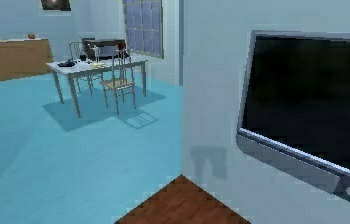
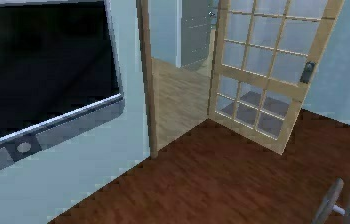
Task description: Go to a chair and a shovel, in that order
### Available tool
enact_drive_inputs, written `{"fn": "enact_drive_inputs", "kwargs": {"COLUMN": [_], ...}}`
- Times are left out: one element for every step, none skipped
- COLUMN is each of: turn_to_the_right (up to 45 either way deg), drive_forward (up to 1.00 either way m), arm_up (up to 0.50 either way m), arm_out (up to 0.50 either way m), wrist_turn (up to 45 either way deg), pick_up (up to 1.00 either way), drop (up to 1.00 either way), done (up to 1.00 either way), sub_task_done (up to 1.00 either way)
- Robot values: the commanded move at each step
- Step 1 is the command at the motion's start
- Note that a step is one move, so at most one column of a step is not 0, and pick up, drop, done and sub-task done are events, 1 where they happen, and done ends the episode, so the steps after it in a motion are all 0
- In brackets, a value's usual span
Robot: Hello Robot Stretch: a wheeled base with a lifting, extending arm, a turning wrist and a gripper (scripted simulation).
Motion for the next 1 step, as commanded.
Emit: {"fn": "enact_drive_inputs", "kwargs": {"turn_to_the_right": [0.0], "drive_forward": [0.1], "arm_up": [0.0], "arm_out": [0.0], "wrist_turn": [0.0], "pick_up": [0.0], "drop": [0.0], "done": [0.0], "sub_task_done": [0.0]}}
